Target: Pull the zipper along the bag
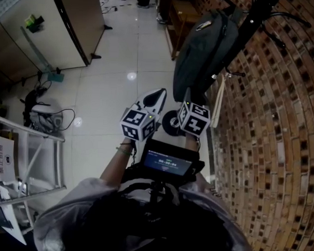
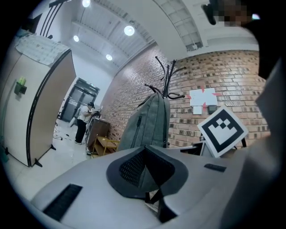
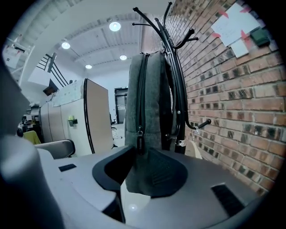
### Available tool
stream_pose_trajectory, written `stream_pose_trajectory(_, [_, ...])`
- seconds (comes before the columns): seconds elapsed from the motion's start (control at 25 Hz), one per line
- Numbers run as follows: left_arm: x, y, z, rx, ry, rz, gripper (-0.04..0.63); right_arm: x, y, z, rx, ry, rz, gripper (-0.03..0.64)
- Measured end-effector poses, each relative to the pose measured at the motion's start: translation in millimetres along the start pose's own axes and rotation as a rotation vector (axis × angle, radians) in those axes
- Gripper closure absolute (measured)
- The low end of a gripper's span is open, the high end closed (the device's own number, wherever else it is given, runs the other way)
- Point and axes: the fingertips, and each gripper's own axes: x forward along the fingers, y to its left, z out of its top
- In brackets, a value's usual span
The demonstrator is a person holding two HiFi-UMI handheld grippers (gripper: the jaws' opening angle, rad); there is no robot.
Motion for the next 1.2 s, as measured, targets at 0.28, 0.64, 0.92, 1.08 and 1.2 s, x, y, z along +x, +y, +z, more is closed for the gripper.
stream_pose_trajectory(0.28, [1.8, 1.6, -1.2, -0.017, 0.000, -0.014, 0.588, -13.2, -4.5, 5.5, -0.021, -0.027, 0.035, 0.575])
stream_pose_trajectory(0.64, [4.9, -1.8, -2.3, -0.034, -0.002, -0.030, 0.588, -40.4, -5.3, 16.9, 0.118, -0.145, 0.135, 0.584])
stream_pose_trajectory(0.92, [7.8, -3.1, -5.2, -0.048, 0.001, -0.030, 0.588, -21.7, -10.6, 11.8, 0.291, -0.113, 0.189, 0.589])
stream_pose_trajectory(1.08, [6.2, 1.7, -3.9, -0.048, -0.003, -0.022, 0.588, -18.6, -5.0, 12.6, 0.429, -0.110, 0.282, 0.609])
stream_pose_trajectory(1.2, [5.1, 7.3, -2.4, -0.048, -0.006, -0.012, 0.588, -15.6, -3.8, 17.8, 0.498, -0.107, 0.319, 0.621])
